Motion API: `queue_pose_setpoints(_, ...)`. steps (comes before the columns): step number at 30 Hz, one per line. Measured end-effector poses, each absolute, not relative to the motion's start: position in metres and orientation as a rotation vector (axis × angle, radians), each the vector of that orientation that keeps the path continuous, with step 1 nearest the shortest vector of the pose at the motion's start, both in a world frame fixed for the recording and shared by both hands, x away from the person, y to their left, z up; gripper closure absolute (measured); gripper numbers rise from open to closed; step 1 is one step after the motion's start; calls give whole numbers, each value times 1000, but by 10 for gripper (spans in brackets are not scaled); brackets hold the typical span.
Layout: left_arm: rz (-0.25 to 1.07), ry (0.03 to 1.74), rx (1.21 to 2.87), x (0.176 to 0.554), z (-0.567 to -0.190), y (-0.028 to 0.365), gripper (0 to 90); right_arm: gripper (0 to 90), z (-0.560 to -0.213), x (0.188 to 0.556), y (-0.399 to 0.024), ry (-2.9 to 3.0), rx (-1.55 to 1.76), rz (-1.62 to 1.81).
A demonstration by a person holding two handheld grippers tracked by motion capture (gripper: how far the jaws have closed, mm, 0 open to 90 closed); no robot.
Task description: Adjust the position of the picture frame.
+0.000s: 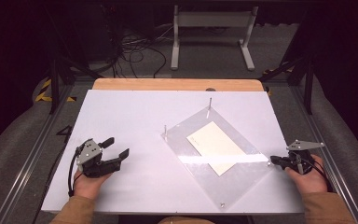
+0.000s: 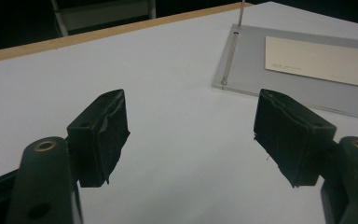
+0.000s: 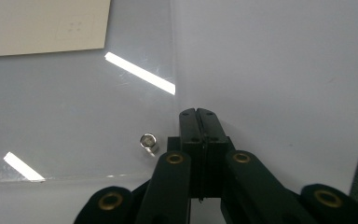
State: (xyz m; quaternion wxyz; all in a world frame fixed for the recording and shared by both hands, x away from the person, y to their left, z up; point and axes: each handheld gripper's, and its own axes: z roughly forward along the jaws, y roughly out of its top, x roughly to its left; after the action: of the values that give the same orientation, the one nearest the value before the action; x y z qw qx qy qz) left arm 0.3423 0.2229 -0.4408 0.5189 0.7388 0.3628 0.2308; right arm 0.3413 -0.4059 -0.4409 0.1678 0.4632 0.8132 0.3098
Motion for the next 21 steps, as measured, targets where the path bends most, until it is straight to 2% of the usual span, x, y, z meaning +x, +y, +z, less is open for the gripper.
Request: queue_pose_setpoints(21,542,861,1796,344,-441,216,264,900,-444,320,-364,2480,1261,991)
